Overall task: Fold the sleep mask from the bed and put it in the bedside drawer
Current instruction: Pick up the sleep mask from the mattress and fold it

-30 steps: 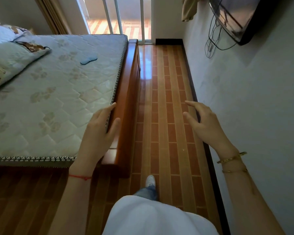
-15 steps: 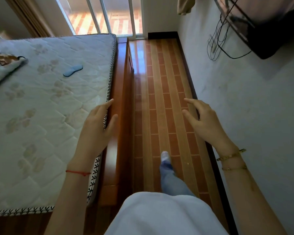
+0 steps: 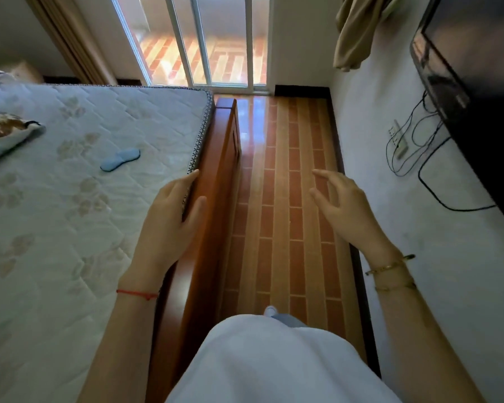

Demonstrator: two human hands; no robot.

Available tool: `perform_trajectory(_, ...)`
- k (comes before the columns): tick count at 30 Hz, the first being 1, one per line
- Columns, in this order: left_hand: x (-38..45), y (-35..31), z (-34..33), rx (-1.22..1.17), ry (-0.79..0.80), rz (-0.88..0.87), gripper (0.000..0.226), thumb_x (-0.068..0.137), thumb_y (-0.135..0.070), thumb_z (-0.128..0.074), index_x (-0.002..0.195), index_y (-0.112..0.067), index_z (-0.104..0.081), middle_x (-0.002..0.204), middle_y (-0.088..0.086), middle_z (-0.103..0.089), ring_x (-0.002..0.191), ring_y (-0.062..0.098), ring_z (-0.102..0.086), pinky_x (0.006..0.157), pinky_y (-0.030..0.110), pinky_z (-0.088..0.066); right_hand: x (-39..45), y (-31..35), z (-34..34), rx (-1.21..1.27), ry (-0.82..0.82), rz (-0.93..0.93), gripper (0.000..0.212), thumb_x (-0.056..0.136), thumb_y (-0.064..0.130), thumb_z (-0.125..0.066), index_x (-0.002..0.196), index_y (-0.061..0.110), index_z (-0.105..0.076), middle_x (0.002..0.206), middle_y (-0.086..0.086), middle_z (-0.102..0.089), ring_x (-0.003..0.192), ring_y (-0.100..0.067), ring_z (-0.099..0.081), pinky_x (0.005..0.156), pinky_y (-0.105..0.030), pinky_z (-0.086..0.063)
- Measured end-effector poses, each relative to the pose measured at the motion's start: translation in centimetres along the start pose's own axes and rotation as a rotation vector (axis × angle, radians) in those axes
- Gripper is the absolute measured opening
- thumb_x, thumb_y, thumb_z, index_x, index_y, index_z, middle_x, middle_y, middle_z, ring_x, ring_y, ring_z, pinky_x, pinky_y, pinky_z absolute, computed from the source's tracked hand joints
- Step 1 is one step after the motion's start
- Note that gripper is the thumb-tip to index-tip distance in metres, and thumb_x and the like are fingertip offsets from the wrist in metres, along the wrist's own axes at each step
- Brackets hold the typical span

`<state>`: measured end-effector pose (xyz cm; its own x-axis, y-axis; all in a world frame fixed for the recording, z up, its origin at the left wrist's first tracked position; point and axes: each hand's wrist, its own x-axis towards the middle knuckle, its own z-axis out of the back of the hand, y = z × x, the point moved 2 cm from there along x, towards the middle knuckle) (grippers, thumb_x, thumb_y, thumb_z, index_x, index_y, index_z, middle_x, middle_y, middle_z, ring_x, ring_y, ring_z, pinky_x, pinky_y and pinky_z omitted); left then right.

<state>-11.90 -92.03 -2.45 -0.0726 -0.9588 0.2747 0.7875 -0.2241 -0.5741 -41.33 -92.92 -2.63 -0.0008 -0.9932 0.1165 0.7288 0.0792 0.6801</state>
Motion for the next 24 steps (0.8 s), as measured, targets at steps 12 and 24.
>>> perform_trajectory(12, 18.6, 5.1, -5.1, 0.023, -0.062, 0.100, 0.045, 0.095, -0.027, -0.054, 0.139, -0.022, -0.046, 0.135, 0.001, -0.056, 0.126, 0.015, -0.049, 0.103, 0.015, -0.030, 23.6, -3.1, -3.1, 0.002, 0.091, 0.075, 0.042, 0.094, 0.035, -0.053, 0.135, 0.027, -0.046, 0.142, 0.003, -0.048, 0.132, -0.016, -0.042, 0.107, -0.036, -0.038)
perform_trajectory(24, 36.7, 15.2, -6.3, 0.017, -0.208, 0.299, 0.046, 0.095, -0.027, -0.053, 0.140, -0.018, -0.045, 0.140, 0.001, -0.054, 0.130, 0.015, -0.049, 0.110, 0.028, -0.036, 49.6, 1.2, -11.8, 0.007, 0.274, 0.287, 0.039, 0.093, 0.031, -0.056, 0.131, 0.023, -0.052, 0.133, 0.002, -0.054, 0.120, -0.005, -0.043, 0.098, -0.022, -0.029)
